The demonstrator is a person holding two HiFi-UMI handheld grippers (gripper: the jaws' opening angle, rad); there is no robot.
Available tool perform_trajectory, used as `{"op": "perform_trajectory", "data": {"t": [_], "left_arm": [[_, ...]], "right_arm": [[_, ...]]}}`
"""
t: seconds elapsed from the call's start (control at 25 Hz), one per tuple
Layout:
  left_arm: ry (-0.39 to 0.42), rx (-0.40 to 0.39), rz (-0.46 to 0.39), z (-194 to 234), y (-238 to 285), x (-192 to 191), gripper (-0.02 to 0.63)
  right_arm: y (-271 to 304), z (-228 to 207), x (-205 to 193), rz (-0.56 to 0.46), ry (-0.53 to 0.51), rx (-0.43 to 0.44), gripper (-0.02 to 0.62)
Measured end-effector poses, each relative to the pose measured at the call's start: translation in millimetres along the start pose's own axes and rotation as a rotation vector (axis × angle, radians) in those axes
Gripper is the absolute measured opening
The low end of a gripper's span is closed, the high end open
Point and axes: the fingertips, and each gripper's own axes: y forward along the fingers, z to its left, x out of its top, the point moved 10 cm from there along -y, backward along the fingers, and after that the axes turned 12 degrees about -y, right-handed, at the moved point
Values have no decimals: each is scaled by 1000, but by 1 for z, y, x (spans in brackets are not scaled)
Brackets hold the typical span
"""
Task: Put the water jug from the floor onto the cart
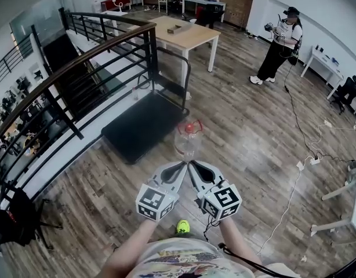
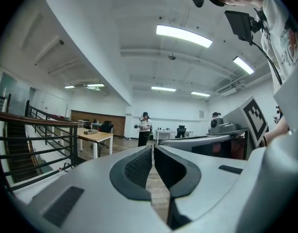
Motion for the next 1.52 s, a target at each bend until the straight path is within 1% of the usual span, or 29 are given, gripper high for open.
{"op": "perform_trajectory", "data": {"t": [0.24, 0.4, 0.56, 0.76, 0.92, 1.04, 1.28, 1.52], "left_arm": [[4, 13, -1, 5, 41, -3, 12], [8, 21, -1, 5, 61, 1, 12], [11, 25, 3, 7, 75, 3, 12], [-1, 38, 16, 20, 84, 6, 12], [-11, 42, 13, 42, 87, 6, 12], [-20, 22, 14, 60, 97, 4, 12], [2, -17, 10, 99, 135, 23, 12], [8, -49, 9, 141, 169, 44, 12]], "right_arm": [[8, -41, -10, -6, 7, 10, 29], [11, -61, -10, -13, 12, 12, 29], [15, -74, -12, -21, 26, 6, 29], [30, -83, -13, -8, 31, 23, 29], [52, -85, -17, 0, 32, 28, 29], [68, -92, -22, 8, 31, 15, 29], [105, -121, -16, 23, 20, -26, 29], [149, -149, -8, 24, 20, -60, 31]]}}
